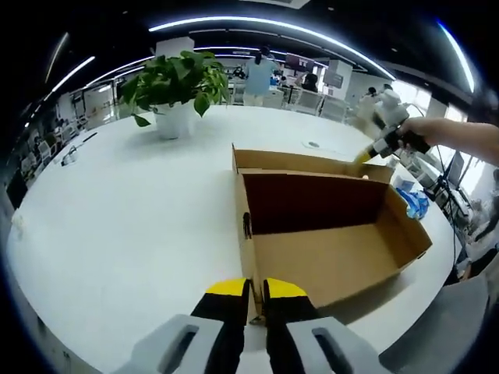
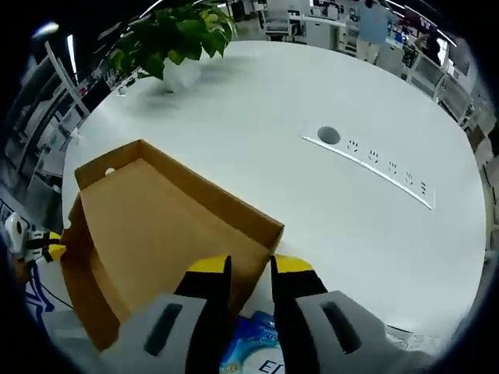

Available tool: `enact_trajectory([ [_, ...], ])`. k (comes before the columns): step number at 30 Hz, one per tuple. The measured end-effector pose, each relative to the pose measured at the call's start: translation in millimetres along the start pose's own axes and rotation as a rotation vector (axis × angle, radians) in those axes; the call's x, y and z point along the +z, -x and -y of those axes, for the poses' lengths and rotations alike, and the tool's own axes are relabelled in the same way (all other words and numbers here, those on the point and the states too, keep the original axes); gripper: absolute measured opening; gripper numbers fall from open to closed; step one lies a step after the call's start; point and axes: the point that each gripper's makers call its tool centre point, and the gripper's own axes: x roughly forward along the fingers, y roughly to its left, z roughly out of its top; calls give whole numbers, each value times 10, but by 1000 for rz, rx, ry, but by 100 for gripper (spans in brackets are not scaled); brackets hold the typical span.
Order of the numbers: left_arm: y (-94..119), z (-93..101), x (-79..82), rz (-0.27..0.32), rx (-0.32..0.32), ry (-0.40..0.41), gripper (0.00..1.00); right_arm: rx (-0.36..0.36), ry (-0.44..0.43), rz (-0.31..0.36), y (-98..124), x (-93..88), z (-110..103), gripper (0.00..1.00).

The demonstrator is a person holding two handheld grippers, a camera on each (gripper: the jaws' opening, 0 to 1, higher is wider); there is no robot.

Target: Operate the shoe box by opening the lid, removing the specified soft item, and placing it in the target area until the item is outside and the box remains undamaged.

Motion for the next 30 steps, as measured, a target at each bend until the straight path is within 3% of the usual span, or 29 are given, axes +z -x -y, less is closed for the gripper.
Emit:
enact_trajectory([
  [8,0,7,-4,3,-6,7,7,23,-73,-47,-48,-111,10,21],
  [11,-3,12,-2,2,-9,-3,7,46,-111,-63,-93,-142,-34,16],
  [16,-10,15,3,6,-15,-5,7,2,-52,-55,-62,-115,-6,7],
  [30,-24,18,5,2,-37,-25,7,-2,3,32,222,56,-59,3],
])
